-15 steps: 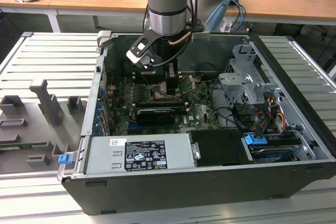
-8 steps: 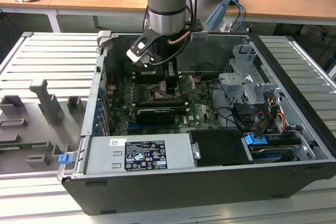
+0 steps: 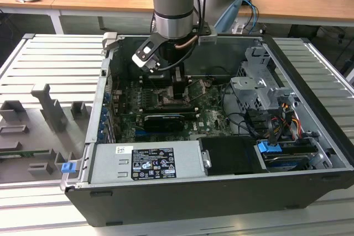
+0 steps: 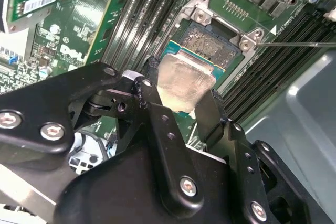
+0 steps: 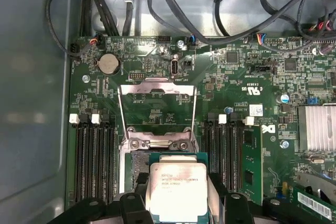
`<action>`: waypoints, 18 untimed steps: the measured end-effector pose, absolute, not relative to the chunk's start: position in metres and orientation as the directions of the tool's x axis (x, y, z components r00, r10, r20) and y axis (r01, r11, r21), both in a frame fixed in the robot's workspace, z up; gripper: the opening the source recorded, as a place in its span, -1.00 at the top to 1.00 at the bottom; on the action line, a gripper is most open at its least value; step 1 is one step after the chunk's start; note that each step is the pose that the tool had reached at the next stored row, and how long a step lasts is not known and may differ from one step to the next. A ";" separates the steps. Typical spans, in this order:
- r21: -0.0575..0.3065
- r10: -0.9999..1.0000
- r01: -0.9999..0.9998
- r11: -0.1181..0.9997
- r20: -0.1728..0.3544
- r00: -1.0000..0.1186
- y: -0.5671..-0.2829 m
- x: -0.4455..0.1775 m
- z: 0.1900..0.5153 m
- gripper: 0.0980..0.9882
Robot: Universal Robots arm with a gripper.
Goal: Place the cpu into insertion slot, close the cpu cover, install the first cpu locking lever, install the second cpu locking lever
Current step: 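Place the cpu into insertion slot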
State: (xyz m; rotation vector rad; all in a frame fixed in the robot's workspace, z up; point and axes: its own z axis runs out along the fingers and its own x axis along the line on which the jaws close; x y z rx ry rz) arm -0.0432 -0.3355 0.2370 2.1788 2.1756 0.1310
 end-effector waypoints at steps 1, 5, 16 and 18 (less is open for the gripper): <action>0.102 1.000 0.995 -0.002 0.018 0.001 -0.335 -0.045 0.236 0.05; 0.102 1.000 0.995 -0.002 0.018 0.001 -0.330 -0.047 0.231 0.05; 0.101 1.000 0.995 -0.002 0.018 0.001 -0.322 -0.050 0.212 0.05; 0.101 1.000 0.995 -0.004 0.018 0.002 -0.322 -0.050 0.211 0.05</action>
